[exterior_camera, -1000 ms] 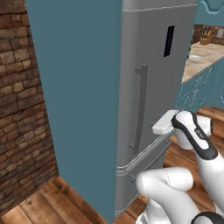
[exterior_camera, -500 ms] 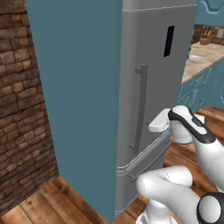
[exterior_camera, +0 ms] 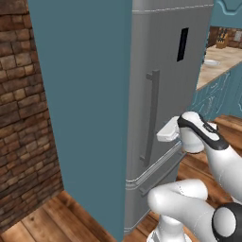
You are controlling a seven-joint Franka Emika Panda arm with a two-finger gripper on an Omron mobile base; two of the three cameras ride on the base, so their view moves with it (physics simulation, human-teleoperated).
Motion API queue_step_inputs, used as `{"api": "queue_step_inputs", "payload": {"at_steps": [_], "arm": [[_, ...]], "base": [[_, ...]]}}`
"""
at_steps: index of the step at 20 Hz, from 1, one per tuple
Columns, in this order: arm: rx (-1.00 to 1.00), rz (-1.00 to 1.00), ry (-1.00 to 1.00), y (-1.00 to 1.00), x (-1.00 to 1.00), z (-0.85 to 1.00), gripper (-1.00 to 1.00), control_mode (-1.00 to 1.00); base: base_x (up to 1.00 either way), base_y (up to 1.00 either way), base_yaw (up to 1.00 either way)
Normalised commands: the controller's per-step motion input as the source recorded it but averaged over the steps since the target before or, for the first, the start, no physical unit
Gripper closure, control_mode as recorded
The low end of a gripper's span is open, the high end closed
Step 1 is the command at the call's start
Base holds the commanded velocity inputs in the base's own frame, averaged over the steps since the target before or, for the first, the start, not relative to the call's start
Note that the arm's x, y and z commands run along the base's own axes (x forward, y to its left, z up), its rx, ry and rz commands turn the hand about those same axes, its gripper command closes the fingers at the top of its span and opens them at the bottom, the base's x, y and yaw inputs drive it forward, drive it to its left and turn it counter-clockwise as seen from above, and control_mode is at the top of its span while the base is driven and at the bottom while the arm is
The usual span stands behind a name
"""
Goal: Move the hot dog bun to the plate on the dining table and place the condiment next to that plate. Then navigate to the fridge and take the sausage and place it on the plate as well.
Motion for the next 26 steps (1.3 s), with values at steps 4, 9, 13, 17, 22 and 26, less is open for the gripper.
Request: {"api": "queue_step_inputs", "payload": {"at_steps": [4, 9, 13, 17, 22, 26], "arm": [[0.0, 0.0, 0.0, 0.12, 0.15, 0.0, -1.0, -1.0], [0.0, 0.0, 0.0, 0.07, 0.27, 0.0, -1.0, -1.0], [0.0, 0.0, 0.0, 0.05, 0.3, 0.0, -1.0, -1.0], [0.0, 0.0, 0.0, 0.08, 0.19, -0.01, -1.0, -1.0], [0.0, 0.0, -0.01, 0.16, 0.1, -0.03, -1.0, -1.0], [0.0, 0.0, 0.0, 0.25, 0.12, -0.06, 1.0, -1.0]], "base": [[0.0, 0.0, 0.0], [0.0, 0.0, 0.0], [0.0, 0.0, 0.0], [0.0, 0.0, 0.0], [0.0, 0.0, 0.0], [0.0, 0.0, 0.0]]}}
